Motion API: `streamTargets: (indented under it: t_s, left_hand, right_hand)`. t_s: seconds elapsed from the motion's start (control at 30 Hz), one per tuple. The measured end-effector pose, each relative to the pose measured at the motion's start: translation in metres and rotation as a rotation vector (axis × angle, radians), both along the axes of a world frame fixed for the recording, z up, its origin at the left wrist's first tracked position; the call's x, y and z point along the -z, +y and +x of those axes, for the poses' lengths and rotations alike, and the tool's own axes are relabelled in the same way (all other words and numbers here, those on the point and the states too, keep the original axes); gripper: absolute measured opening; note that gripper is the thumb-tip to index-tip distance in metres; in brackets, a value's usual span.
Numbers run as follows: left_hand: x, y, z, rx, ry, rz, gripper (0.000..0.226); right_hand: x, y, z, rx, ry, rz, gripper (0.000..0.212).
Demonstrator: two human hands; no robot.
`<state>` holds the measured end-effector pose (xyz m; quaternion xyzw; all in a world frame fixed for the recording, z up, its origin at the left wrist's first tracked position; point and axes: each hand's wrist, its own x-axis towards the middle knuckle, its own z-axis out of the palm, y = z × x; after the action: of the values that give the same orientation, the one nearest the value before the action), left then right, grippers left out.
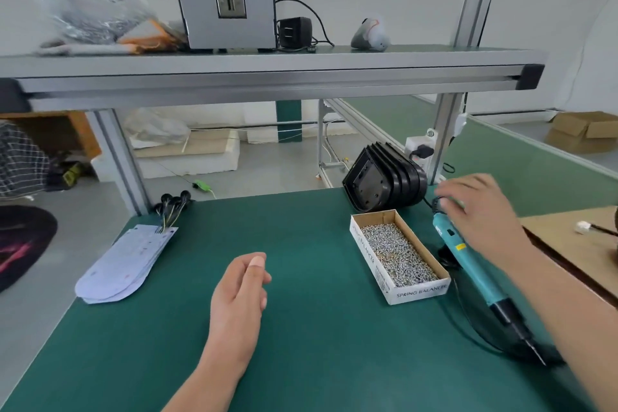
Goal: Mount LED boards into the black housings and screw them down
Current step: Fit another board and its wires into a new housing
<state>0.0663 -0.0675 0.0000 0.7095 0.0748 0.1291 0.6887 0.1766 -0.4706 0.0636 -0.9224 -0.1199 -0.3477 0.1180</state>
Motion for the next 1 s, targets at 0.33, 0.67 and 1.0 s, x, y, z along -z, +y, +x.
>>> streamTargets:
  t_s: [0.33,0.67,1.0]
  left_hand:
    - [-0.004,-0.001,-0.002,0.017,0.019,-0.021,0.032]
    - [-0.007,0.000,-0.004,0.011,0.016,-0.019,0.035]
    - [-0.010,0.005,-0.002,-0.061,-0.008,-0.054,0.021]
  right_hand:
    - [-0.025,0.093,0.064,0.009,0.314,-0.694,0.049]
    - [-0.030,0.096,0.068,-0.092,0.355,-0.553,0.035]
    - [-0.003,0.161,-0.047,-0.402,0.019,-0.201,0.014]
